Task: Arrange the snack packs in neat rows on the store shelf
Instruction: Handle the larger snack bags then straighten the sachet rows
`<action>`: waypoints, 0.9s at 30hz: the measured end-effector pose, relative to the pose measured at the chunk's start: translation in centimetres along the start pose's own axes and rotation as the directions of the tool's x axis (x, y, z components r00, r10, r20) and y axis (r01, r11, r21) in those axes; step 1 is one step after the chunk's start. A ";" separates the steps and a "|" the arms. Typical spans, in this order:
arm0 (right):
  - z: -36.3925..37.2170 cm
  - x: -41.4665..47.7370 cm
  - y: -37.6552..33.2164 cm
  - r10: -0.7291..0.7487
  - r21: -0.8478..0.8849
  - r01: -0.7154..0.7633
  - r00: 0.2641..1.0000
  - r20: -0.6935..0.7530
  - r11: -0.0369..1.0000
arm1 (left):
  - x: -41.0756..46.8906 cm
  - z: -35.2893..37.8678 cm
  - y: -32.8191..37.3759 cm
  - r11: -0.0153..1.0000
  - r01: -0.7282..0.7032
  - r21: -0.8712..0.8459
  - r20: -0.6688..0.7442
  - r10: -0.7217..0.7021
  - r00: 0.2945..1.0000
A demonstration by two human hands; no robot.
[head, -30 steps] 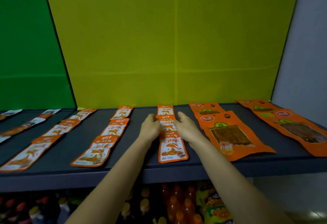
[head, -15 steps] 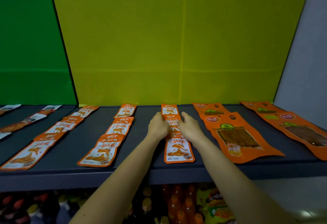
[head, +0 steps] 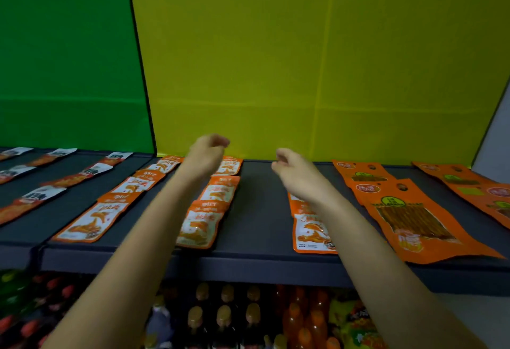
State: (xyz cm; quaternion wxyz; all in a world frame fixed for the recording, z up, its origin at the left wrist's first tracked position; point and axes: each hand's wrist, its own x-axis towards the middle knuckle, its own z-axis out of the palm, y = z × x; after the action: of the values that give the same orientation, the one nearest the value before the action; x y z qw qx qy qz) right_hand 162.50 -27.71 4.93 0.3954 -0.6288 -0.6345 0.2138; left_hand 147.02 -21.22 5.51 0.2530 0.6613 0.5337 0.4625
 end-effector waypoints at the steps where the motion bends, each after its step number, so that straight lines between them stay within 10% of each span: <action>1: 1.1 0.0 -0.9 0.005 -0.007 -0.005 0.999 0.035 1.000 | 0.5 -1.3 -1.1 1.000 0.027 0.013 0.001 -0.027 1.000; 8: 8.0 0.0 -3.2 0.181 0.214 -0.202 0.977 0.112 0.956 | 0.5 -2.7 -7.8 0.963 0.269 -0.001 0.214 -0.263 0.941; 27: 10.3 -3.4 -5.2 0.302 0.432 -0.312 0.949 0.094 0.846 | -4.7 -5.0 -5.6 0.773 0.444 -0.453 0.375 -0.286 0.882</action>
State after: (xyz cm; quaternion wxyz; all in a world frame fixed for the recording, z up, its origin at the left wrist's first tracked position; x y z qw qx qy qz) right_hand 150.91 -29.30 1.95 0.4812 -0.6135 -0.4651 0.4193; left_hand 139.95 -24.72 1.53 0.5841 0.5078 0.4633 0.4317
